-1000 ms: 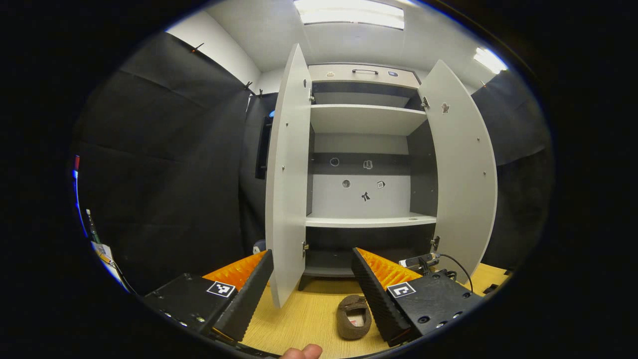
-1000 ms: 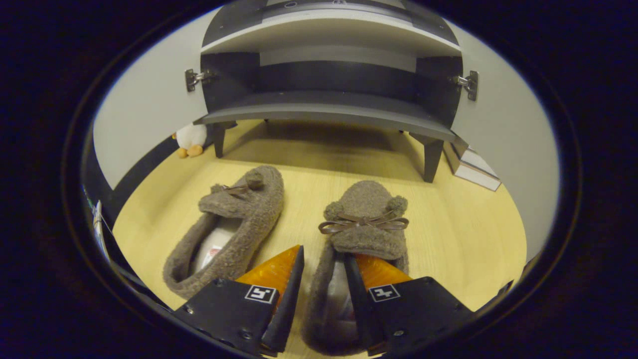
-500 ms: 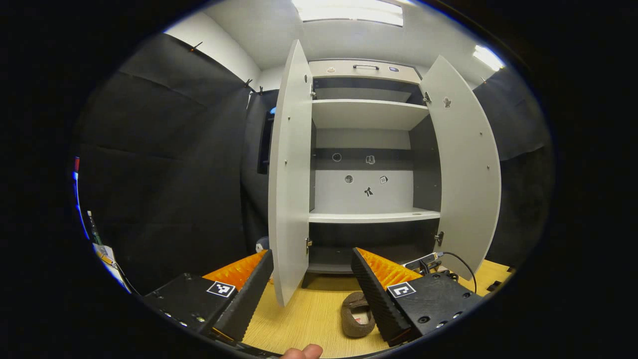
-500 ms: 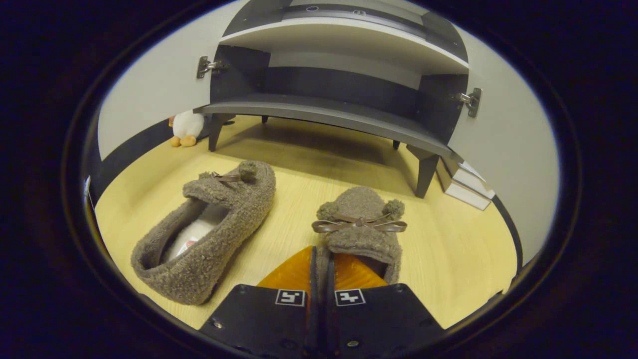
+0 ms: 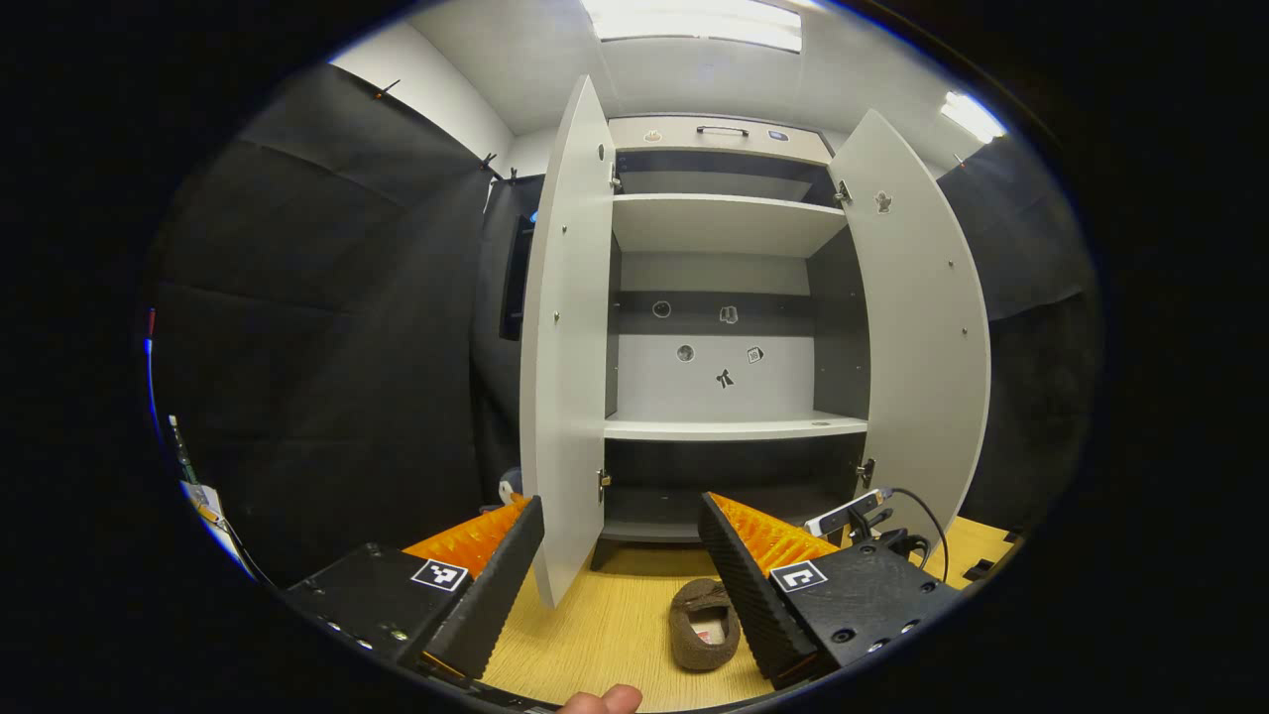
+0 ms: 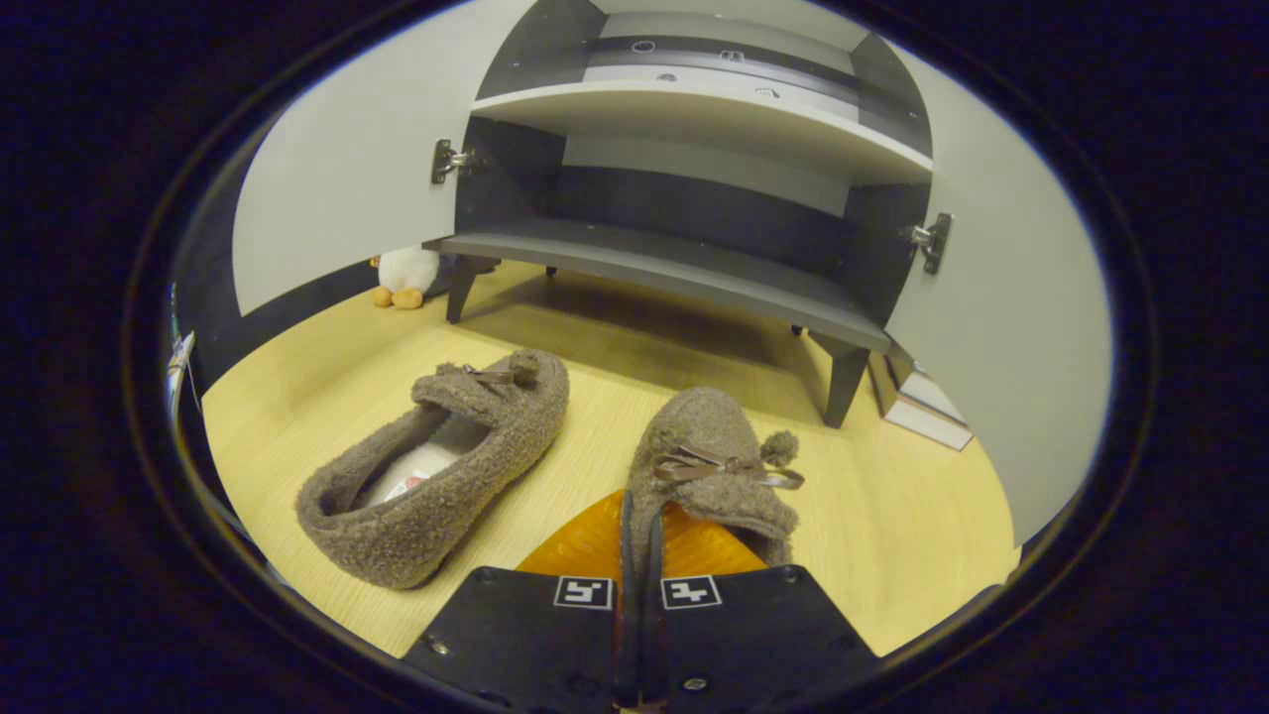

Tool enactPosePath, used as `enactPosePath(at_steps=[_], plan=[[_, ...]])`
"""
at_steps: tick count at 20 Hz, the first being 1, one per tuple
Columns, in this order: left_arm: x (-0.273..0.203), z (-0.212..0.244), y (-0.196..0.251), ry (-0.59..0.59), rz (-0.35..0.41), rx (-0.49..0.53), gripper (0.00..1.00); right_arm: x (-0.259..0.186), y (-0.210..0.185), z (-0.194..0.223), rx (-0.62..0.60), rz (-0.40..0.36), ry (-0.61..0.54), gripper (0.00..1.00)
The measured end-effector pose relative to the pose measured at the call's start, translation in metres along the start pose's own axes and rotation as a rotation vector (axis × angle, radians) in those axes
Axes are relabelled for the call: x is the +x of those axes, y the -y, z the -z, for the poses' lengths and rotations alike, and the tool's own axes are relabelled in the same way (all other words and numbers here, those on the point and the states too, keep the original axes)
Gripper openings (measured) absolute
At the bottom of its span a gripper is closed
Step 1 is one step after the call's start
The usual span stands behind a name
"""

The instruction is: Grab one shoe with the right hand and put it into the shoe cabinet, grab the other shoe with the left hand and put it into the shoe cabinet; then close the right door with the right hand and the left door with the left hand.

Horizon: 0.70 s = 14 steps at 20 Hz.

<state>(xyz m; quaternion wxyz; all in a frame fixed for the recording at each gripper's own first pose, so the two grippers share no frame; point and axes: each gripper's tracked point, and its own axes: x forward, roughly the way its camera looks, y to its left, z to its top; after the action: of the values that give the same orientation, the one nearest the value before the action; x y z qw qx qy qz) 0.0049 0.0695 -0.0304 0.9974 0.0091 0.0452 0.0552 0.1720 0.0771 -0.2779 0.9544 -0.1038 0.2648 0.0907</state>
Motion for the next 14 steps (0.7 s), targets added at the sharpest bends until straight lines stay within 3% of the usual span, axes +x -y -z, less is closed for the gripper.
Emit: enactPosePath(at_steps=[4, 9, 14], plan=[[0.002, -0.001, 0.009, 0.008, 0.017, 0.002, 0.95, -0.039, 0.019, -0.038, 0.009, 0.056, 0.089, 0.05], [0.003, -0.002, 0.023, 0.018, 0.052, -0.006, 0.95, -0.100, 0.031, -0.114, 0.052, 0.039, 0.226, 0.05], [0.002, -0.005, 0.032, 0.034, 0.067, -0.009, 0.95, -0.133, 0.042, -0.210, 0.031, 0.012, 0.348, 0.04]])
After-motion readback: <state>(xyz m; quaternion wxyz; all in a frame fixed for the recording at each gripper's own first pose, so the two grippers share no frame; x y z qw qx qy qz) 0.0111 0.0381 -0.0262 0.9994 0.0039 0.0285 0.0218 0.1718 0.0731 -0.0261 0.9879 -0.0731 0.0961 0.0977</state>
